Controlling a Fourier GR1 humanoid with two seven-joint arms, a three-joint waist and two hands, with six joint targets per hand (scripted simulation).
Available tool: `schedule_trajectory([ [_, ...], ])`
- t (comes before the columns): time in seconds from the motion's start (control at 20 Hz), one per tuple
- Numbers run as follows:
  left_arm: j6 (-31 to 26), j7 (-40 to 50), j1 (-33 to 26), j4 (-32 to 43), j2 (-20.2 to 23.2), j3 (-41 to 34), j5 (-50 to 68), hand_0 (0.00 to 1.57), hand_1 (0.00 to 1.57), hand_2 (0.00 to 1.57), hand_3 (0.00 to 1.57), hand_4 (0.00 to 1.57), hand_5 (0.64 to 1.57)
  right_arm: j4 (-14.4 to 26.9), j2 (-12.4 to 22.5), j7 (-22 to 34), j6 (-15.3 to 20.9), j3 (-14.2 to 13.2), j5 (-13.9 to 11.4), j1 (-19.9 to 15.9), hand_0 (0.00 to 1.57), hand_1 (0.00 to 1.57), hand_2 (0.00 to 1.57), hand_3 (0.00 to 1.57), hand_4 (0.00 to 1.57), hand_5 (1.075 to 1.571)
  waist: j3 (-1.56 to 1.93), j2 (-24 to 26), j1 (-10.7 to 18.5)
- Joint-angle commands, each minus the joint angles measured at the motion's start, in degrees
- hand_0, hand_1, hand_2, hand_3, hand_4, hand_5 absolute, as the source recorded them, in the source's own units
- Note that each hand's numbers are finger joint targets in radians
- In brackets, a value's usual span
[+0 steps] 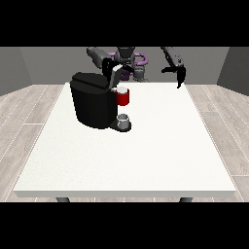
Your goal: Insert the coffee pod into the coffee machine and close the lid
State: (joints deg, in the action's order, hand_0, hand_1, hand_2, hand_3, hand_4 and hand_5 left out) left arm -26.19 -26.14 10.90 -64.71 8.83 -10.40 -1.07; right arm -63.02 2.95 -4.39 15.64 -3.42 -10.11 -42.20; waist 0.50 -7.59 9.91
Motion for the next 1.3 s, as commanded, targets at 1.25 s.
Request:
schedule_trajectory([
  [1.25,-0.98,-4.82,0.82,8.66,-0.06,2.28,-1.94,0.00,0.00,0.00,0.00,0.17,1.571,-1.70,-2.95,-11.66,-2.65,29.27,6.58,7.86,0.00,0.00,0.00,0.00,0.46,1.571,-0.47,2.99,3.46],
])
